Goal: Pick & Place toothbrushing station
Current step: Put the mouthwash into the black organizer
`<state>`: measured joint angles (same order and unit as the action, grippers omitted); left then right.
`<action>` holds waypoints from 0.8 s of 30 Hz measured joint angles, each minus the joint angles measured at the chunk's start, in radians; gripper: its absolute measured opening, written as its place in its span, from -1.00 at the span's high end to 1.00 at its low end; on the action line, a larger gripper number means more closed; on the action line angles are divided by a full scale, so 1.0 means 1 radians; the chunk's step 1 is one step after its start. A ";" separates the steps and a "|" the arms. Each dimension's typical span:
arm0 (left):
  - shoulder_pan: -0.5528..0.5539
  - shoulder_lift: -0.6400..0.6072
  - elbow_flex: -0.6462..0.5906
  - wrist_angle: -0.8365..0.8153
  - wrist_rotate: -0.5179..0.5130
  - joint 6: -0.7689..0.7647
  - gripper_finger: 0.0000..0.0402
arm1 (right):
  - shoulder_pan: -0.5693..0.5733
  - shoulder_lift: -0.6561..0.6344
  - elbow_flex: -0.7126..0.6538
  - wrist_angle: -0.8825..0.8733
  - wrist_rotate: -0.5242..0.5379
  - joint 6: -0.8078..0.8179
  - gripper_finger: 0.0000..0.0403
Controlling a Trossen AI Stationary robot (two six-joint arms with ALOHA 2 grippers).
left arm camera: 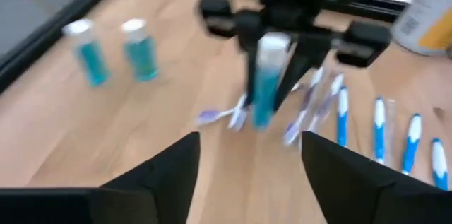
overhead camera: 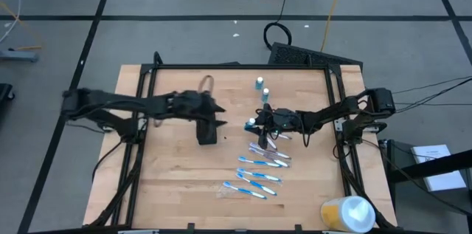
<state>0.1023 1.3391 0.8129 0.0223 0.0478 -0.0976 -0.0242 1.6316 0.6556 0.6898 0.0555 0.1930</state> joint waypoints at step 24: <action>-0.041 0.435 0.377 -0.042 0.065 0.141 -0.35 | 0.029 0.000 0.000 -0.038 0.001 -0.014 0.52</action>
<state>0.0615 1.7741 1.1896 -0.0198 0.1123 0.0435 0.0051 1.6314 0.6552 0.6519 0.0570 0.1791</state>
